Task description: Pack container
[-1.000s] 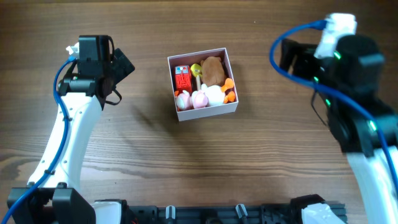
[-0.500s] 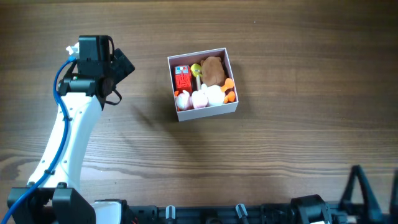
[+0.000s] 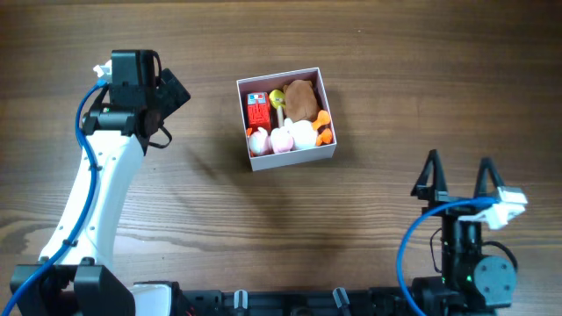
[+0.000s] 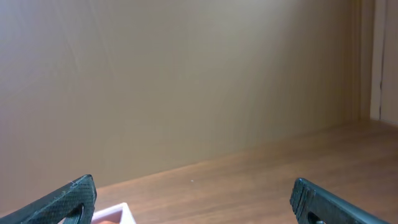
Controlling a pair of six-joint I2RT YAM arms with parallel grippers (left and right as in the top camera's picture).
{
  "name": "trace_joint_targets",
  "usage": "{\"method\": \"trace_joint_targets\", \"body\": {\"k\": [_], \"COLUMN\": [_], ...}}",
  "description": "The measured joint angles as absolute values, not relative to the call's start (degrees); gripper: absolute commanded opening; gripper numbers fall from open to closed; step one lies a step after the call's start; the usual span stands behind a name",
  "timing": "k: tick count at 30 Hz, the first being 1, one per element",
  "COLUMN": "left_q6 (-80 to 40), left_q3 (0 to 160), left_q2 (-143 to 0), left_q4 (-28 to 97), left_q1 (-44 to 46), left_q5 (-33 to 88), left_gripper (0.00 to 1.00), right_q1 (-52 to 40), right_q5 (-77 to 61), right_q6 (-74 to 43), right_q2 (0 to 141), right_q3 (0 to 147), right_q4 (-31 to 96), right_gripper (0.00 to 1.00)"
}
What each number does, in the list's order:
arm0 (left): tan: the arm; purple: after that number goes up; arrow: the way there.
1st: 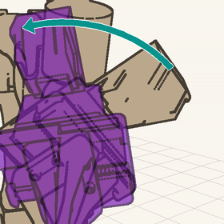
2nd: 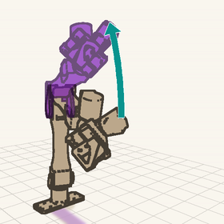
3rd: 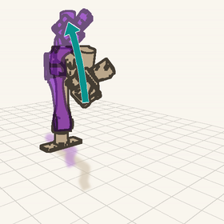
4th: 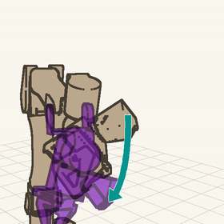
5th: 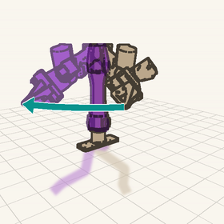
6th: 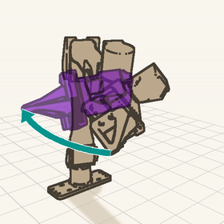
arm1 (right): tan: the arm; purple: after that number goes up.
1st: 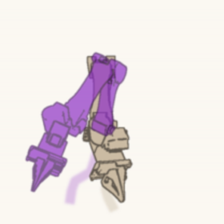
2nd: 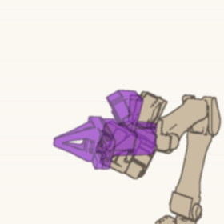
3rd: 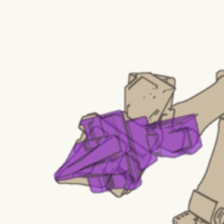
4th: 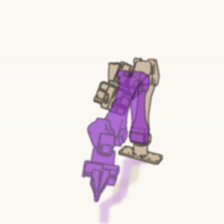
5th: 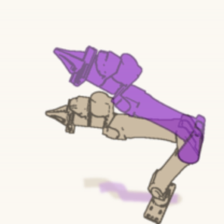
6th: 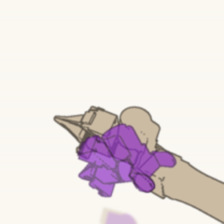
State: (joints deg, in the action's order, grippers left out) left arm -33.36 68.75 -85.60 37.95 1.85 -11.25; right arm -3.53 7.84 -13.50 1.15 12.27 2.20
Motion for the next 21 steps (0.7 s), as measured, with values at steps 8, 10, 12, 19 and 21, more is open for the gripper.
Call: {"method": "trace_joint_targets", "body": {"k": [8, 10, 12, 19, 21], "left_q6": [-33.36, -33.39, -33.36, -33.36, -33.36], "left_q3": [68.75, 68.75, 68.75, 68.75, 68.75], "left_q2": [-85.6, -85.6, -85.6, -85.6, -85.6], "left_q4": [37.98, 37.95, 37.95, 37.95, 37.98], "left_q1": [1.85, 1.85, 1.85, 1.85, 1.85], "left_q5": [-11.25, -11.27, -11.27, -11.27, -11.27], "left_gripper": [1.0, 1.0, 1.0, 1.0, 1.0], "right_q1": [-3.53, -3.53, -3.53, -3.53, -3.53], "right_q5": [5.98, 5.52, 5.1, 4.93, 4.93], "right_q6": [-8.64, -8.21, -7.18, -7.16, -7.16], "right_q2": [1.1, 1.1, 1.1, 1.1, 1.1], "right_q3": [1.72, 0.64, 0.45, 0.45, 0.45], "right_q4": [-0.73, -0.58, -0.54, -0.54, -0.54], "right_gripper": [1.0, 1.0, 1.0, 1.0, 1.0]}}
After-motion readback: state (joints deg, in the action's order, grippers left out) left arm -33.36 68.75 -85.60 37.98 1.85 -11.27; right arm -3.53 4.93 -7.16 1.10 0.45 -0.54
